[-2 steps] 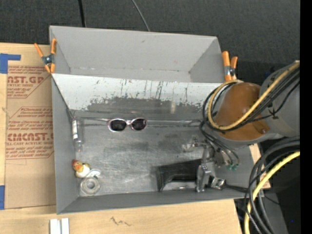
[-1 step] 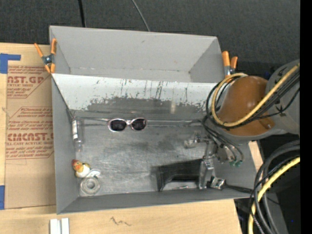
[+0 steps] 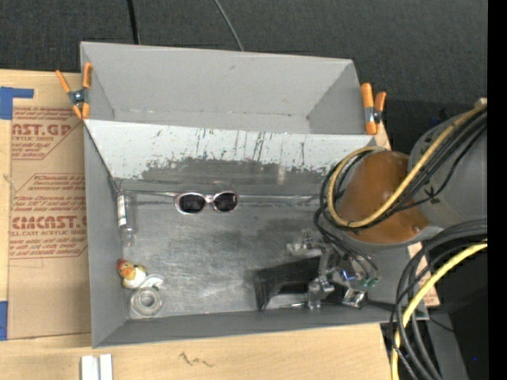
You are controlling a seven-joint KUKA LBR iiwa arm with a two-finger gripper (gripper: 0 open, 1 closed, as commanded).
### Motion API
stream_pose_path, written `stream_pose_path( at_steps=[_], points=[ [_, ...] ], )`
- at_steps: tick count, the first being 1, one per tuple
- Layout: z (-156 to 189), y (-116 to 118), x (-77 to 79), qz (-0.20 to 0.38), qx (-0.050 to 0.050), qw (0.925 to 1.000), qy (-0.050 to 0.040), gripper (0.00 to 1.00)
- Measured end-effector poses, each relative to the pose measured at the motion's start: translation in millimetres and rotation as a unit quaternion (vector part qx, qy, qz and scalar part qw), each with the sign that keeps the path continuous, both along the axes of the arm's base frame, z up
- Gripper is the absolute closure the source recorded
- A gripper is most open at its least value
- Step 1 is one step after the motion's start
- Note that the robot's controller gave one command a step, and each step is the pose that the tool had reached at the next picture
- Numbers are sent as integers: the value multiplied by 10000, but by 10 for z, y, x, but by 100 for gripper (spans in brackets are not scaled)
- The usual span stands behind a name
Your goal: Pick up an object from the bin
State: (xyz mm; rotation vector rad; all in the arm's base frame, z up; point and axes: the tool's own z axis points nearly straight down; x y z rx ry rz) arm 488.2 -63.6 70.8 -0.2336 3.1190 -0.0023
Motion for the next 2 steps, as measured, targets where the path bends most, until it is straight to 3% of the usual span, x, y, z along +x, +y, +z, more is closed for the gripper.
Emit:
stream_pose_path(
  at_steps=[1,2],
  points=[
    [23,-52,5,-447,9,9990,-76,100],
    [23,-52,5,-447,9,9990,-76,100]
  ],
)
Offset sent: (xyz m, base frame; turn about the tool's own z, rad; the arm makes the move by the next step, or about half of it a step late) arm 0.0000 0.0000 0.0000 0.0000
